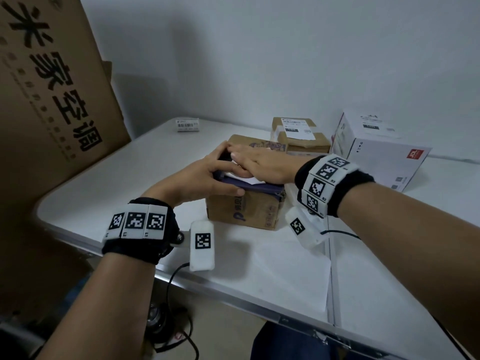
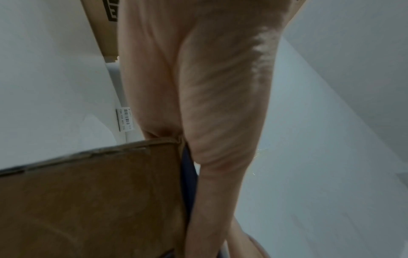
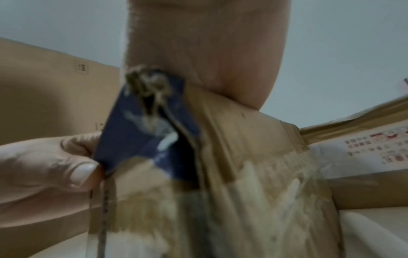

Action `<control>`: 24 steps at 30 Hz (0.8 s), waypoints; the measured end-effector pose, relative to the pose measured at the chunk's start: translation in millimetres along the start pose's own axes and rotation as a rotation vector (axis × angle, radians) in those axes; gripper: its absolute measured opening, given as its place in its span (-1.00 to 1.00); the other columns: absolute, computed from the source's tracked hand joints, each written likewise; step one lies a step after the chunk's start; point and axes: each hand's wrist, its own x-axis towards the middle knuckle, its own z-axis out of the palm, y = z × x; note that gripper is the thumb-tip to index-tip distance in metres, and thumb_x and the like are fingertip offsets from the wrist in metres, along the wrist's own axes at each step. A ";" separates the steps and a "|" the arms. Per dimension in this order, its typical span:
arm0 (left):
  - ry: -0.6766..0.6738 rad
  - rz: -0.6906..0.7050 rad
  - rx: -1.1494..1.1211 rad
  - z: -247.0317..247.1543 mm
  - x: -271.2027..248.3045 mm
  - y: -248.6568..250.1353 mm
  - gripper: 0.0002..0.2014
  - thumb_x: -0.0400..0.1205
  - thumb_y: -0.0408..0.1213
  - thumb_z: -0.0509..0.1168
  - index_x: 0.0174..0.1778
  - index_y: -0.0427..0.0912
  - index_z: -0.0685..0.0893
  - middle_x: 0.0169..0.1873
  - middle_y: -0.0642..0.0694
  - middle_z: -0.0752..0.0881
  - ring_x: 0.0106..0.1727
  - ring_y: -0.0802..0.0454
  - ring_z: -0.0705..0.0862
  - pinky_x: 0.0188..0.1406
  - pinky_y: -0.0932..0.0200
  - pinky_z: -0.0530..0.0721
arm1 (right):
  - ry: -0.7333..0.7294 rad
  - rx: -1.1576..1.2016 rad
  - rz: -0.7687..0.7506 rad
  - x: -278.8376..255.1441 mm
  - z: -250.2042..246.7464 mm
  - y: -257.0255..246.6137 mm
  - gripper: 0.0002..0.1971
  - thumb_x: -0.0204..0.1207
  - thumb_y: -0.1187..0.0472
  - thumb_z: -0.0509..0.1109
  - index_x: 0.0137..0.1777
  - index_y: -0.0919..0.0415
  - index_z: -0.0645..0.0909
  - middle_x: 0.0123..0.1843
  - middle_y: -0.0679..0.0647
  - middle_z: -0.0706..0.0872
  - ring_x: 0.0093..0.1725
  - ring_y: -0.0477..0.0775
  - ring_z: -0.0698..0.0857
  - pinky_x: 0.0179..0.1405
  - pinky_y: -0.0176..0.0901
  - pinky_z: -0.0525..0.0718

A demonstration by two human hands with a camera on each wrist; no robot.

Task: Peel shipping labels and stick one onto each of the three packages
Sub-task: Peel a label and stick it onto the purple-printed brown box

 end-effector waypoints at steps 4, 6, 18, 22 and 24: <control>0.007 0.068 -0.053 2.3 -0.9 -3.9 -0.62 0.44 -0.42 0.52 0.15 0.00 0.78 0.45 0.53 0.21 0.47 0.59 0.26 0.32 0.62 0.29 | -0.029 -0.058 0.090 8.3 0.3 2.4 -0.41 0.73 -0.12 -0.28 0.71 0.09 -0.18 0.74 -0.05 -0.14 0.70 -0.10 -0.14 0.69 0.07 -0.16; 0.020 0.060 -0.052 1.7 -0.3 -4.9 -0.60 0.44 -0.43 0.52 0.18 -0.05 0.77 0.46 0.50 0.23 0.48 0.59 0.27 0.33 0.62 0.28 | -0.024 -0.090 0.128 11.5 -1.3 4.4 -0.42 0.74 -0.11 -0.29 0.71 0.06 -0.19 0.74 -0.07 -0.17 0.70 -0.09 -0.17 0.68 0.12 -0.19; 0.023 -0.033 -0.051 0.2 1.4 -0.5 -0.61 0.45 -0.39 0.51 0.15 0.08 0.76 0.31 0.54 0.35 0.20 0.73 0.41 0.08 0.69 0.39 | -0.069 -0.131 0.274 23.8 -7.0 14.1 -0.43 0.74 -0.10 -0.27 0.70 0.03 -0.19 0.74 -0.04 -0.15 0.72 0.09 -0.15 0.64 0.17 -0.17; 0.023 -0.090 -0.072 -0.4 1.6 0.0 -0.62 0.43 -0.35 0.53 0.08 0.16 0.78 0.34 0.48 0.38 0.29 0.55 0.42 0.08 0.69 0.41 | -0.060 -0.125 0.306 20.9 -9.1 17.7 -0.43 0.74 -0.10 -0.25 0.71 0.05 -0.17 0.74 -0.04 -0.15 0.72 0.11 -0.13 0.65 0.22 -0.14; 0.023 -0.118 -0.062 -0.9 1.2 0.7 -0.63 0.42 -0.33 0.54 0.05 0.21 0.78 0.43 0.36 0.35 0.37 0.41 0.40 0.13 0.67 0.40 | -0.055 -0.130 0.334 18.0 -11.7 19.7 -0.43 0.75 -0.08 -0.24 0.71 0.08 -0.16 0.74 -0.02 -0.14 0.72 0.14 -0.11 0.65 0.26 -0.12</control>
